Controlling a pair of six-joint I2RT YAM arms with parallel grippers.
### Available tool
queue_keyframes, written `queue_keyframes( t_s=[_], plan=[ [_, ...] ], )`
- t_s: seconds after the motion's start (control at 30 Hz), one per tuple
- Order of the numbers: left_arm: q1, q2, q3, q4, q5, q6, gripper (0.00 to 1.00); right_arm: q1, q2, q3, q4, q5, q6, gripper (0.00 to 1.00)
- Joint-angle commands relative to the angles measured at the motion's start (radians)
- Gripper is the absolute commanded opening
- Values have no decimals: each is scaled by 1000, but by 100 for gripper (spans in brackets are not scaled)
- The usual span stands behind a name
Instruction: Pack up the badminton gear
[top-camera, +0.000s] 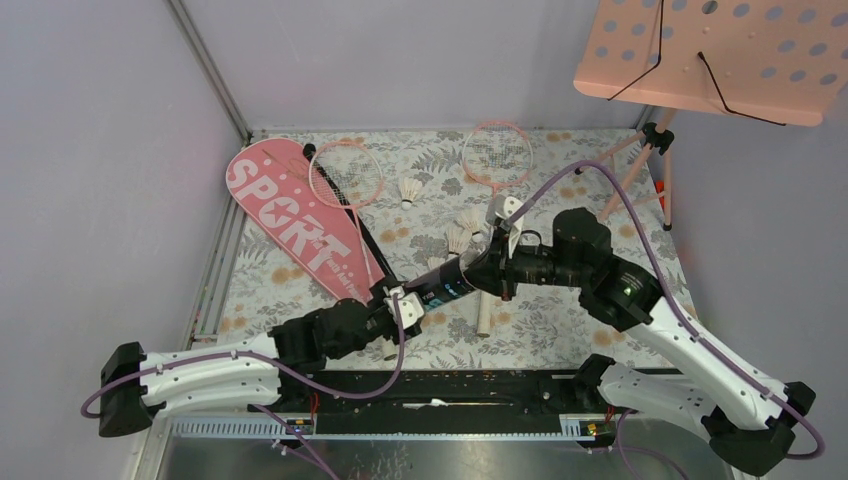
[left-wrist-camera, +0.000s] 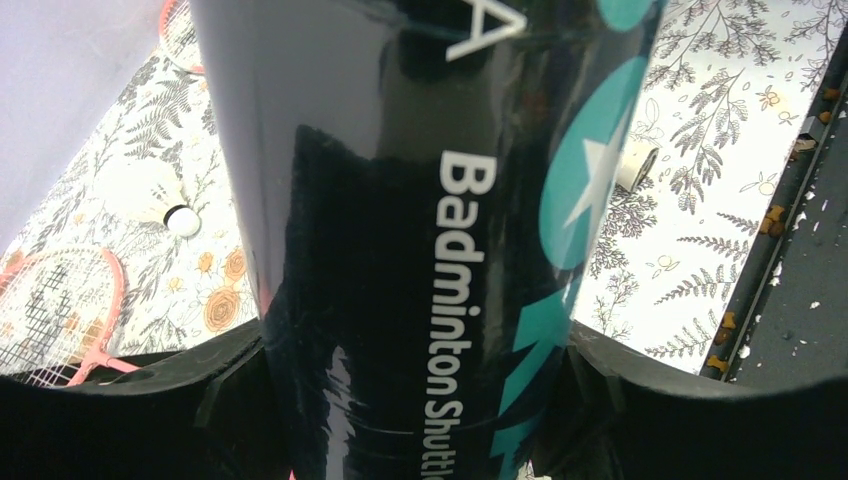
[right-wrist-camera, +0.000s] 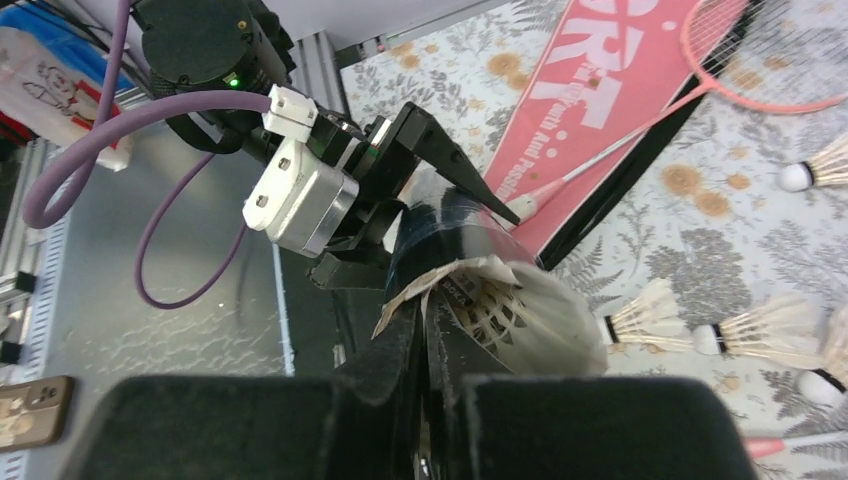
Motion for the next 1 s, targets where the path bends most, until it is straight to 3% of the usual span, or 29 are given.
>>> queue_keyframes(
  t_s=[0.0, 0.13, 0.3, 0.5, 0.73, 0.77, 0.8, 0.97],
  plan=[
    [0, -21, -18, 88, 59, -20, 13, 2, 52, 37, 4, -119, 49, 5],
    [0, -28, -23, 100, 58, -21, 13, 35, 100, 30, 29, -168, 64, 6],
    [0, -24, -23, 107, 47, -26, 14, 115, 184, 95, -44, -74, 43, 14],
    [0, -28, -32, 127, 3, -37, 13, 119, 154, 196, -171, 126, 52, 47],
    [0, -36, -39, 155, -88, -57, 13, 118, -12, 278, -244, 312, 24, 78],
    [0, -40, -42, 162, -101, -58, 13, 118, -42, 281, -238, 349, 19, 84],
    [0, -40, -43, 169, -114, -59, 13, 118, -83, 273, -223, 397, 31, 98],
    [1, -51, -42, 189, -205, -75, 14, 118, -226, 104, -80, 674, 102, 100]
  ],
)
